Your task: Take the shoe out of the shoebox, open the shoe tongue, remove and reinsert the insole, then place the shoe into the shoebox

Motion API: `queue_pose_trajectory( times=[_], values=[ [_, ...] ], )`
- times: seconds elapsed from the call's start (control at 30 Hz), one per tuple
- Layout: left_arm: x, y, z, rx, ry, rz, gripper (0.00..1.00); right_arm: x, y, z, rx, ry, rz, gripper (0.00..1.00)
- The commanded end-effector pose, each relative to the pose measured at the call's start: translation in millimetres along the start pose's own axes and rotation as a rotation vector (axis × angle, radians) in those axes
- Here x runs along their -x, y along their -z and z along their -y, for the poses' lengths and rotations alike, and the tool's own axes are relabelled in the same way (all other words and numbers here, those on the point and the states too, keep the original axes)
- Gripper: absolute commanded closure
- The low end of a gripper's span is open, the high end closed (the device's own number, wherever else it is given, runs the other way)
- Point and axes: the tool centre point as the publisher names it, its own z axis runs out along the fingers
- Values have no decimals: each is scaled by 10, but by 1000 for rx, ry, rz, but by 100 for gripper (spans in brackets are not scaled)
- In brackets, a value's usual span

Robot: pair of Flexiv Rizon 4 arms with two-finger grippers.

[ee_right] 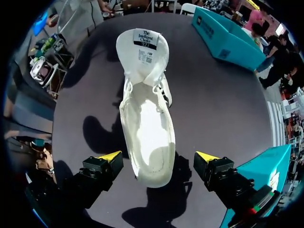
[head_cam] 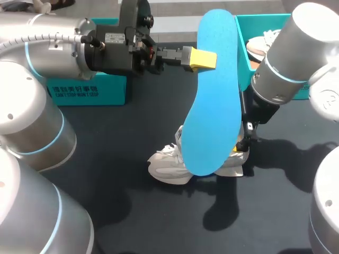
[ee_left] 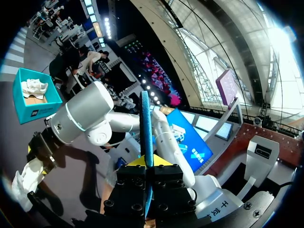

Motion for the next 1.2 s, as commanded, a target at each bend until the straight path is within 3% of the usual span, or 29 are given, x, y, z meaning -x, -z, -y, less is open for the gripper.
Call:
queue_pose_trajectory(
  times=[0.03,0.23,0.47,0.5,0.53,0.57,0.6,0.9,1.1,1.13,1.17,1.2],
  values=[
    [11,-13,-11,-3,0,-2,100,115,-99,-265,-34,14,-1,0],
    [11,-13,-11,-3,0,-2,100,227,-468,-472,-18,44,-23,0],
    [11,-13,-11,-3,0,-2,100,191,-734,-520,-96,52,-59,0],
    [11,-13,-11,-3,0,-2,100,183,-760,-508,-105,50,-68,22],
    [11,-13,-11,-3,0,-2,100,179,-778,-498,-102,49,-69,36],
    [11,-13,-11,-3,0,-2,100,177,-789,-489,-118,42,-74,37],
    [11,-13,-11,-3,0,-2,100,178,-796,-491,-136,48,-87,48],
    [11,-13,-11,-3,0,-2,100,155,-877,-434,-186,29,-119,72],
    [11,-13,-11,-3,0,-2,100,80,-793,-326,-203,4,-117,64],
    [11,-13,-11,-3,0,-2,100,73,-776,-309,-207,-1,-116,54],
    [11,-13,-11,-3,0,-2,100,67,-761,-292,-208,-4,-113,32],
    [11,-13,-11,-3,0,-2,100,62,-745,-281,-209,-7,-111,25]
  ],
)
